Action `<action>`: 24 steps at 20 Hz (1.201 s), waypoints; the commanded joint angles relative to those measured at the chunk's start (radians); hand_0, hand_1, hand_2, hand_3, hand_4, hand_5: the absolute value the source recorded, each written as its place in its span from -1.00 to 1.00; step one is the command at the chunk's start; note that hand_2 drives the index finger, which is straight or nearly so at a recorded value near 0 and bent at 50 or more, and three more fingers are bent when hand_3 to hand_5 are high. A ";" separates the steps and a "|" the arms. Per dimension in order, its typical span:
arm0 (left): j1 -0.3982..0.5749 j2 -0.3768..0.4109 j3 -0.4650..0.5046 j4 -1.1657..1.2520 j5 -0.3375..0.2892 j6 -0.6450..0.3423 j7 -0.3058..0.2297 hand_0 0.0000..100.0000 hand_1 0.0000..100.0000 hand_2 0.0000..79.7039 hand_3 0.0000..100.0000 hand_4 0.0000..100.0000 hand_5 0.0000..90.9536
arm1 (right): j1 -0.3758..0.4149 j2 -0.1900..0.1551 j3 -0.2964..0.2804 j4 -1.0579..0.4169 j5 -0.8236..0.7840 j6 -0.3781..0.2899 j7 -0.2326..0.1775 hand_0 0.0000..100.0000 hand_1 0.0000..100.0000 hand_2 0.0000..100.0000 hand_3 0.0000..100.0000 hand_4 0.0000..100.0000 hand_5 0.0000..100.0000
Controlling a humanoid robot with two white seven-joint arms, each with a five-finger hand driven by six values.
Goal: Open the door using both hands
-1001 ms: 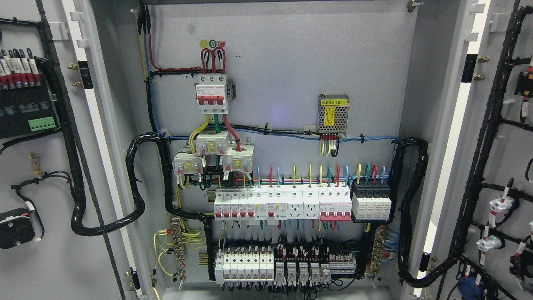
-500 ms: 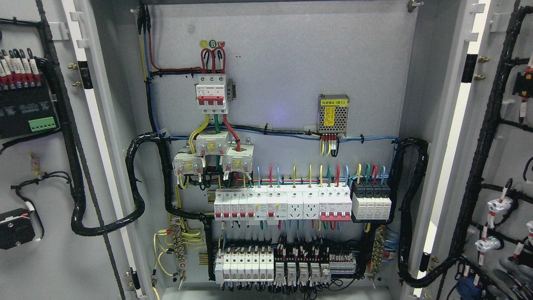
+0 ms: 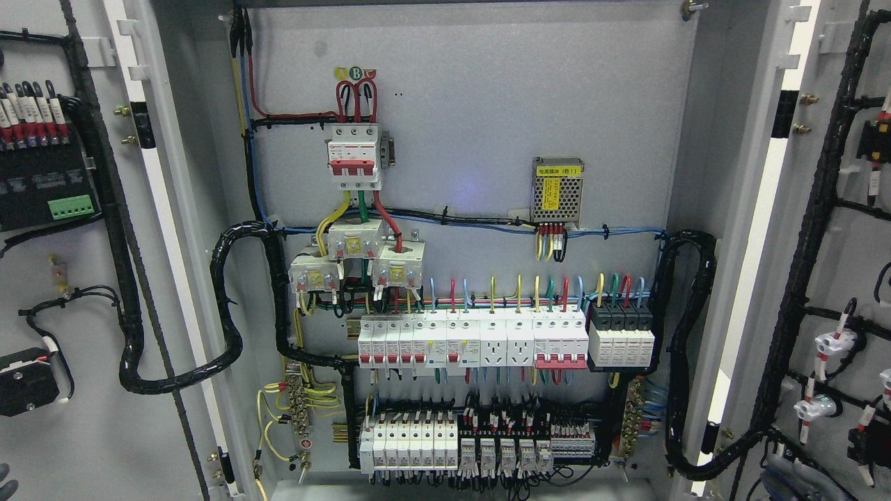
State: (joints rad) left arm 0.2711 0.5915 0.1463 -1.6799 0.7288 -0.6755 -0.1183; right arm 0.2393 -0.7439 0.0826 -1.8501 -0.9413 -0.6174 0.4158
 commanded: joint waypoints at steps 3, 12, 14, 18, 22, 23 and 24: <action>0.094 -0.113 -0.161 -0.123 -0.152 0.005 0.000 -1.00 -1.00 -1.00 -1.00 -0.91 -1.00 | 0.046 0.161 0.189 0.032 0.156 0.007 -0.009 -1.00 -1.00 -1.00 -1.00 -1.00 -1.00; 0.186 -0.252 -0.267 -0.115 -0.317 0.197 -0.001 -1.00 -1.00 -1.00 -1.00 -0.92 -1.00 | 0.201 0.300 0.210 0.153 0.245 0.005 -0.009 -1.00 -1.00 -1.00 -1.00 -1.00 -1.00; 0.194 -0.277 -0.277 -0.112 -0.339 0.269 -0.001 -1.00 -1.00 -1.00 -1.00 -0.92 -1.00 | 0.242 0.310 0.209 0.179 0.245 0.002 -0.009 -1.00 -1.00 -1.00 -1.00 -1.00 -1.00; 0.194 -0.317 -0.284 -0.071 -0.347 0.442 -0.001 -1.00 -1.00 -1.00 -1.00 -0.92 -1.00 | 0.293 0.340 0.206 0.273 0.245 -0.004 -0.011 -1.00 -1.00 -1.00 -1.00 -1.00 -1.00; 0.212 -0.334 -0.297 -0.021 -0.377 0.517 -0.001 -1.00 -1.00 -1.00 -1.00 -0.91 -1.00 | 0.342 0.377 0.204 0.382 0.245 -0.010 -0.009 -1.00 -1.00 -1.00 -1.00 -1.00 -1.00; 0.227 -0.346 -0.300 -0.003 -0.400 0.530 -0.001 -1.00 -1.00 -1.00 -1.00 -0.91 -1.00 | 0.353 0.385 0.204 0.409 0.245 -0.022 -0.009 -1.00 -1.00 -1.00 -1.00 -1.00 -1.00; 0.237 -0.357 -0.300 0.015 -0.413 0.533 -0.001 -1.00 -1.00 -1.00 -1.00 -0.91 -1.00 | 0.360 0.386 0.207 0.434 0.245 -0.027 -0.009 -1.00 -1.00 -1.00 -1.00 -1.00 -1.00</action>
State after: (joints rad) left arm 0.4699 0.3420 -0.0928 -1.7430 0.3770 -0.1812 -0.1194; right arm 0.5323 -0.4597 0.2635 -1.6296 -0.7015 -0.6304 0.4050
